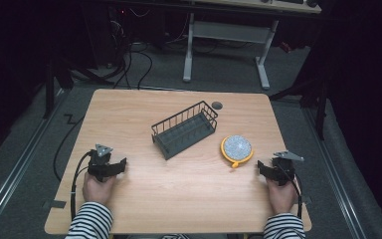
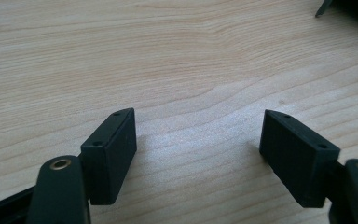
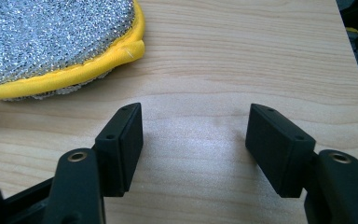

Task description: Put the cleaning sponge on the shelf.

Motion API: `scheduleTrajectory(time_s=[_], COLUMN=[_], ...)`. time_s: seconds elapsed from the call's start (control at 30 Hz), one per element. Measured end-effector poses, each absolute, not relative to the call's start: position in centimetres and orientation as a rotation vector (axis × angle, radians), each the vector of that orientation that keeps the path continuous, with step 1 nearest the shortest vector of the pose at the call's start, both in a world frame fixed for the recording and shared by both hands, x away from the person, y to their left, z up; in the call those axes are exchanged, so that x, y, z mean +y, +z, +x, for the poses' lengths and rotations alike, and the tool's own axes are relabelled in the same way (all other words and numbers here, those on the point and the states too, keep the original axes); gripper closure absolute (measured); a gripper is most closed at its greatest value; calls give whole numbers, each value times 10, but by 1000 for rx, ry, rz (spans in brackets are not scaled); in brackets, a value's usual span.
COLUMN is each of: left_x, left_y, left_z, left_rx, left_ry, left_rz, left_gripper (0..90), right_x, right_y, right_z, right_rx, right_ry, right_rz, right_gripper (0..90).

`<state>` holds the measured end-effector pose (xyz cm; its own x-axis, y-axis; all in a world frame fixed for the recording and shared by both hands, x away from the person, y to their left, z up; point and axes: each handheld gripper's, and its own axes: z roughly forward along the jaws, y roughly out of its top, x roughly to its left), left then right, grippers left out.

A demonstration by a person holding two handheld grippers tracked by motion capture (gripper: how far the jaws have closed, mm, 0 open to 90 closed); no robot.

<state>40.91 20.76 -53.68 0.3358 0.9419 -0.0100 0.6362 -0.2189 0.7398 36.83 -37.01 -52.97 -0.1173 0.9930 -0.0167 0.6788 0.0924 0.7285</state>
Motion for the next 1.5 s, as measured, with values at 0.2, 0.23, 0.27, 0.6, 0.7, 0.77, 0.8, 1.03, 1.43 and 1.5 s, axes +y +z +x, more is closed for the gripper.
scheduleTrajectory(time_s=[0.2, 0.23, 0.27, 0.6, 0.7, 0.77, 0.8, 1.03, 1.43, 1.5], left_x=[208, 207, 207, 206, 206, 206, 206, 196, 176, 172], left_y=[-537, -537, -537, -537, -537, -537, -537, -524, -491, -482], left_z=[409, 409, 409, 409, 409, 409, 409, 408, 408, 410], left_rx=[1384, 1387, 1387, 1374, 1374, 1377, 1389, 1420, 1320, 1297], left_ry=[600, 600, 600, 586, 588, 587, 592, 532, 474, 434], left_rz=[1947, 1946, 1945, 1961, 1962, 1958, 1948, 1910, 1885, 1869], left_gripper=[271, 270, 270, 214, 210, 220, 230, 267, 298, 294], right_x=[-369, -368, -368, -367, -366, -366, -366, -366, -366, -366], right_y=[-530, -530, -530, -530, -530, -530, -530, -530, -530, -530], right_z=[366, 365, 364, 361, 361, 361, 361, 362, 361, 361], right_rx=[1857, 1861, 1863, 1868, 1877, 1878, 1878, 1878, 1878, 1877], right_ry=[784, 785, 785, 787, 788, 788, 788, 788, 789, 790], right_rz=[1639, 1637, 1637, 1631, 1625, 1624, 1623, 1623, 1625, 1626], right_gripper=[348, 341, 340, 333, 333, 333, 333, 333, 333, 333])
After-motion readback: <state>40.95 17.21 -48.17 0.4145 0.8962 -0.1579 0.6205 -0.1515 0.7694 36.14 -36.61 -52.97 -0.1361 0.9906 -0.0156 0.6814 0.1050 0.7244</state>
